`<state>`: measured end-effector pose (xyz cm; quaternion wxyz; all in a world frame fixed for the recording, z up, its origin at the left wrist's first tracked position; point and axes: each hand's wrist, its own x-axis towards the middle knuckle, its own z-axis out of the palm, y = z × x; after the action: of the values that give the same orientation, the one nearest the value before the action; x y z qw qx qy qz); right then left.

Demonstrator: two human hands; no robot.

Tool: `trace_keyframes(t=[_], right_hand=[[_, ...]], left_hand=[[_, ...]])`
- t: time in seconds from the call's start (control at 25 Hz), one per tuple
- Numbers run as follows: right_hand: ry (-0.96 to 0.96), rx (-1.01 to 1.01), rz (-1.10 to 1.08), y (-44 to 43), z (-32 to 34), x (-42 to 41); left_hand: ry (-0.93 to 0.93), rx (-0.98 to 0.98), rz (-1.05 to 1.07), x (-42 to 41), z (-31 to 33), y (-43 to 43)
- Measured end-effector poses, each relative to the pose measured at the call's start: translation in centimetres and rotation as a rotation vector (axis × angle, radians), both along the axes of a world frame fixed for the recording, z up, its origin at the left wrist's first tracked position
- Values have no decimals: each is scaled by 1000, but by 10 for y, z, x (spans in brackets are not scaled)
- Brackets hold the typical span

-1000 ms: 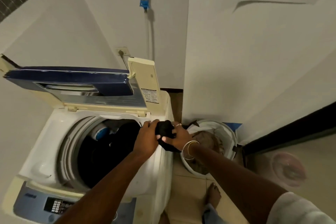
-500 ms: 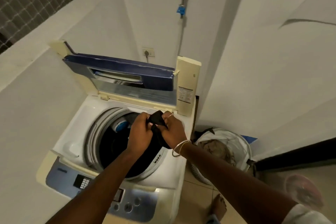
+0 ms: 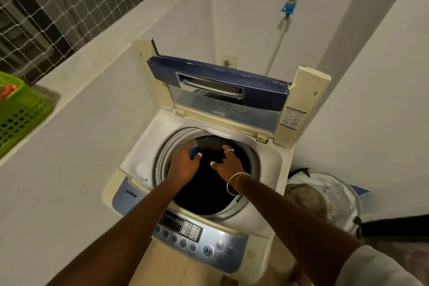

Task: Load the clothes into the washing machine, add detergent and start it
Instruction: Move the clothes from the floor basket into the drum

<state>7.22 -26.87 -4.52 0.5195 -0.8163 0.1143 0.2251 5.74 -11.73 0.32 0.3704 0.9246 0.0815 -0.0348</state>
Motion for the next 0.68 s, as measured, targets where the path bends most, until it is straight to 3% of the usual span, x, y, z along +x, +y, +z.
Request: trace_keyframes(t=[0.24,0.36,0.52,0.68], right_hand=[[-386,19,-297,-59,25,-30],[-508,25,-488,-111,37,-52],[-495,-39,-683,-196,30,-73],[-378,-154,-704,-280,-3,-89]], left_hand=[[-276,-170,-198,-21,7,-87],[-299,-217,-324,-27,12,-153],[-220,-226,-438,-30,-2,-244],[-144,-270,-533,-31,-31,-325]])
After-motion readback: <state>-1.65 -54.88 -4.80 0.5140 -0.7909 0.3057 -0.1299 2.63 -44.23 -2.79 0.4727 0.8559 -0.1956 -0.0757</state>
